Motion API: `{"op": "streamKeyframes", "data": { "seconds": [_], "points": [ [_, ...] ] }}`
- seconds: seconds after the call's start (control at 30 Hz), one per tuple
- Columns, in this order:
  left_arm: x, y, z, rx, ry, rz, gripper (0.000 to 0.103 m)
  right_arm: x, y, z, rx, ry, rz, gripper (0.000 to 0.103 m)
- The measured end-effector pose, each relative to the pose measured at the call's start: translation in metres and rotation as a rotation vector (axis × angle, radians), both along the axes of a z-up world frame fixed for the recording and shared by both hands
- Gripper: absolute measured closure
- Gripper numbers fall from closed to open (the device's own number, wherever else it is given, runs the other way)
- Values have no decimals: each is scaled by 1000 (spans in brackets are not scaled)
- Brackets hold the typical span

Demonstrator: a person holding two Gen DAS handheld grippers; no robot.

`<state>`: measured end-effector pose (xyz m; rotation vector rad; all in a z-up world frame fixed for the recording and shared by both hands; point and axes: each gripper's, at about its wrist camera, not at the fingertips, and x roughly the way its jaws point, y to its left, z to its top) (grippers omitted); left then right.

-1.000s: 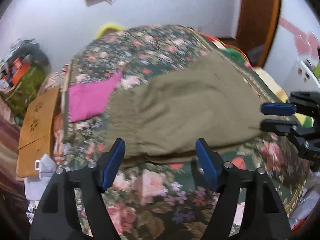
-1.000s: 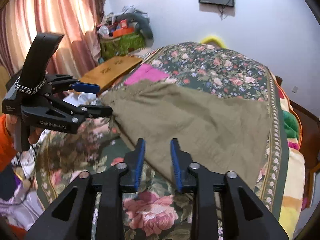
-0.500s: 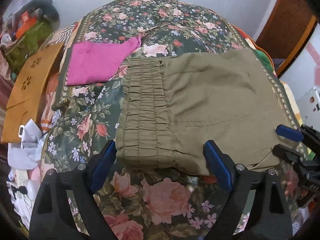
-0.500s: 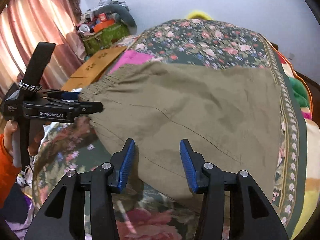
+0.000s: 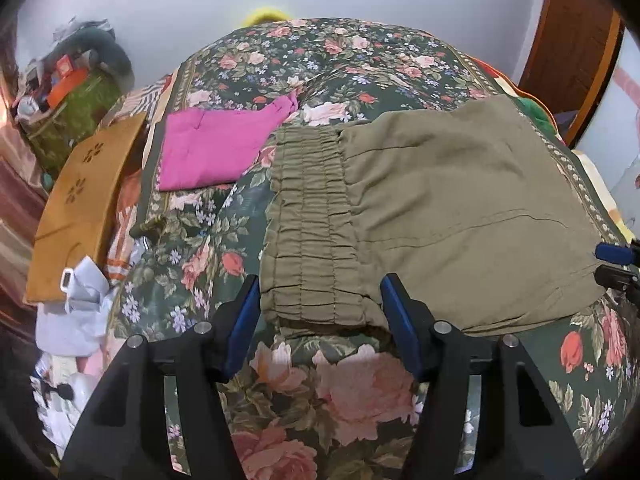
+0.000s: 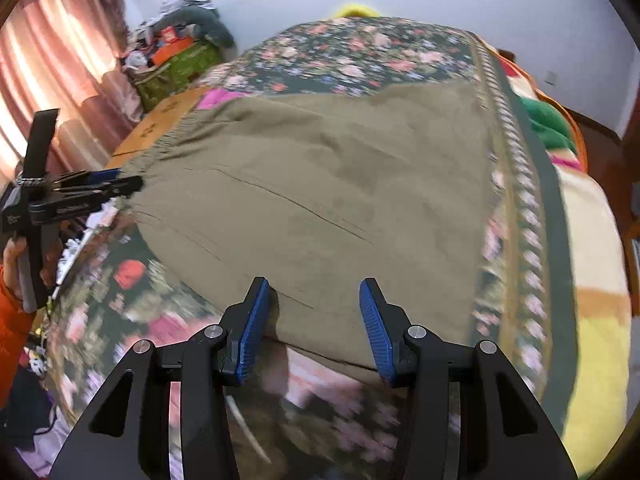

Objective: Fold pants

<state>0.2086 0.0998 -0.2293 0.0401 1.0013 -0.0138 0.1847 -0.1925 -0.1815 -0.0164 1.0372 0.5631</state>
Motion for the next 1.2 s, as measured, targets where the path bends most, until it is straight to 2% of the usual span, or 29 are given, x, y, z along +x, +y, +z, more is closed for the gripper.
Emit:
{"op": "streamKeyframes", "data": {
  "seconds": [0.07, 0.1, 0.27, 0.33, 0.5, 0.63, 0.77, 0.8, 0.87, 1.0, 1.1, 1.2],
  "points": [
    [-1, 3, -5, -23, 7, 13, 41, -3, -11, -3, 3, 12, -19, 60],
    [-1, 3, -6, -27, 7, 18, 40, -4, -15, -4, 5, 16, -29, 64],
    [-3, 1, -13, -8, 2, 29, 35, -10, -32, -5, 33, 18, -66, 66],
    [-3, 1, -14, -4, 1, 32, 31, -13, -34, -6, 15, 8, -68, 75],
    [-5, 6, -11, -21, 8, 43, 30, -18, -43, -5, 0, 12, -70, 80],
    [-10, 1, -2, 34, 5, 37, 27, -17, -50, -2, -34, 17, -85, 71],
    [-7, -2, 13, 75, -14, 25, 27, -9, -60, 6, -9, 14, -100, 67],
    [-5, -2, 18, 78, -22, 25, 26, -7, -61, 9, -3, 4, -106, 63],
    [2, 0, 27, 66, -38, 31, 23, 2, -64, 17, 12, -26, -117, 56],
    [23, 4, 41, 58, -73, 50, 18, 24, -65, 31, 35, -77, -129, 55],
    [42, 6, 47, 77, -86, 56, 17, 46, -67, 35, 51, -98, -147, 48],
    [63, 8, 50, 79, -92, 54, 17, 67, -66, 36, 52, -119, -154, 47]
  ]
}}
